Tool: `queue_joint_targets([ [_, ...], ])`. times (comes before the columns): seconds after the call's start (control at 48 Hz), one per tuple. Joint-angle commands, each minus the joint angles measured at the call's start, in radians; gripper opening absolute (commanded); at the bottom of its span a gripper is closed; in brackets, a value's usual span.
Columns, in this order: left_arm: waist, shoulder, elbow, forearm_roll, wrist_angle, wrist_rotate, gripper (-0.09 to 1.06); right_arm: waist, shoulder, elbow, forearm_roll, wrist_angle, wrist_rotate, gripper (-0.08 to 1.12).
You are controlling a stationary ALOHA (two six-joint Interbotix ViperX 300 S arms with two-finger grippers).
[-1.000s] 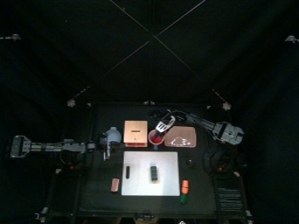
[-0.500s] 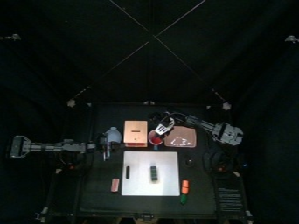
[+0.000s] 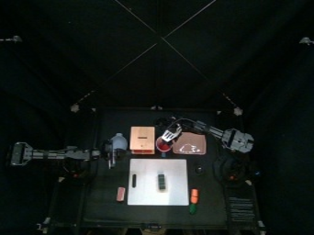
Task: Place sushi on board then cut the sushi with the knife then place the pieces on the plate
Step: Pick knife at handle with right hand
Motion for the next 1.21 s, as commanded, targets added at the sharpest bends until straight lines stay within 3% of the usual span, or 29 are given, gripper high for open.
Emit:
queue_joint_targets([
  [0.021,0.002,0.002,-0.009,-0.002,-0.006,-0.002,-0.01,-0.008,-0.008,-0.044,-0.008,0.009,-0.003,0.91],
  [0.562,0.003,0.002,0.0,-0.002,-0.005,0.0,-0.01,-0.028,0.035,-0.232,-0.035,0.095,-0.003,0.91],
  [1.208,0.002,0.002,0.0,-0.002,-0.006,-0.002,-0.01,-0.051,0.063,-0.19,-0.094,0.1,-0.012,0.91],
])
